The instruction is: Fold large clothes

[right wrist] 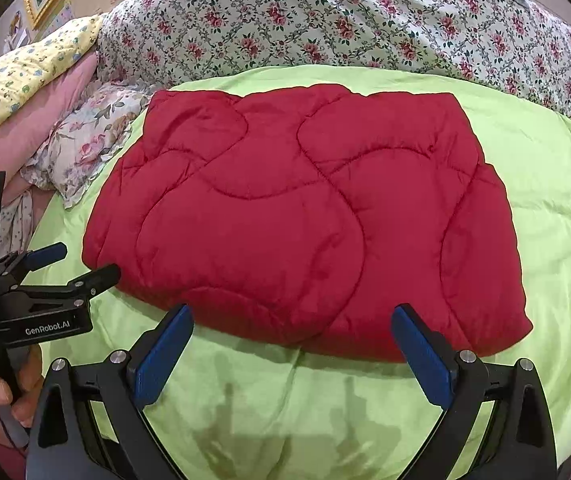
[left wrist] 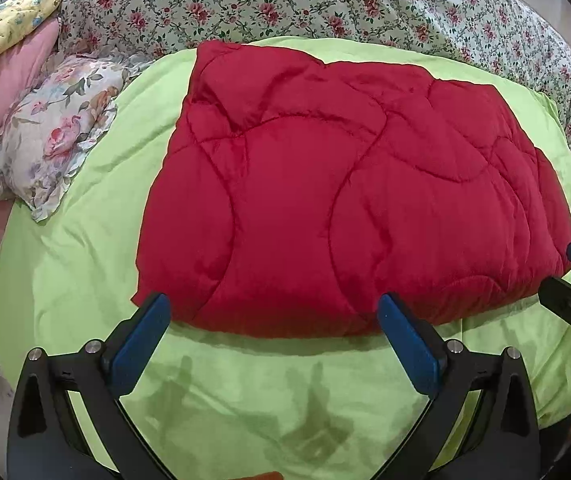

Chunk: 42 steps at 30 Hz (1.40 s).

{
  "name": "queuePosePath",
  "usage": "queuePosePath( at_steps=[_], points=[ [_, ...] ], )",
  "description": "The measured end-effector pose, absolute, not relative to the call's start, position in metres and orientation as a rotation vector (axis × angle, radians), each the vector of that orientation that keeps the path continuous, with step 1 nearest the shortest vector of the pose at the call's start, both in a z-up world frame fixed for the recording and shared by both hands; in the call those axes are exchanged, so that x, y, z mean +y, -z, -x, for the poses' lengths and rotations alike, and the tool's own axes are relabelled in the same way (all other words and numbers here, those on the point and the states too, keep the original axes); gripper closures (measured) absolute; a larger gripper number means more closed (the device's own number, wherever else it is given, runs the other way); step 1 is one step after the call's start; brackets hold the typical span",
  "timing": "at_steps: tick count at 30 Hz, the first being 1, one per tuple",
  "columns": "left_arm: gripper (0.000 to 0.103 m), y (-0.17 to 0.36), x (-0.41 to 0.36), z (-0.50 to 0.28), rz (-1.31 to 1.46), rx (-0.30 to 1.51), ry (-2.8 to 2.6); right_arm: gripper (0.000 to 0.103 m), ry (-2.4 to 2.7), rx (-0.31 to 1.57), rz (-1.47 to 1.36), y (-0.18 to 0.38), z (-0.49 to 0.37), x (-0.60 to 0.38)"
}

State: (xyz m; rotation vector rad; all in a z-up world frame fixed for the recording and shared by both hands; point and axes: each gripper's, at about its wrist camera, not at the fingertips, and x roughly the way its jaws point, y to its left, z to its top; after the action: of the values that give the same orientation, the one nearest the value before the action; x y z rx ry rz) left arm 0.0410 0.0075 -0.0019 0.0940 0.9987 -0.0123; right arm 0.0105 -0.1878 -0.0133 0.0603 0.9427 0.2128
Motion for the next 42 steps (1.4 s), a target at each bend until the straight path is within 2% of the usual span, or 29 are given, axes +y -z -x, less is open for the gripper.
queuePosePath(
  at_steps=[42],
  points=[
    [0.000,0.000,-0.001,-0.067,-0.071,1.004,0.034,0.003,-0.195,0.970,-0.092,0.015,-0.040,-0.192]
  ],
)
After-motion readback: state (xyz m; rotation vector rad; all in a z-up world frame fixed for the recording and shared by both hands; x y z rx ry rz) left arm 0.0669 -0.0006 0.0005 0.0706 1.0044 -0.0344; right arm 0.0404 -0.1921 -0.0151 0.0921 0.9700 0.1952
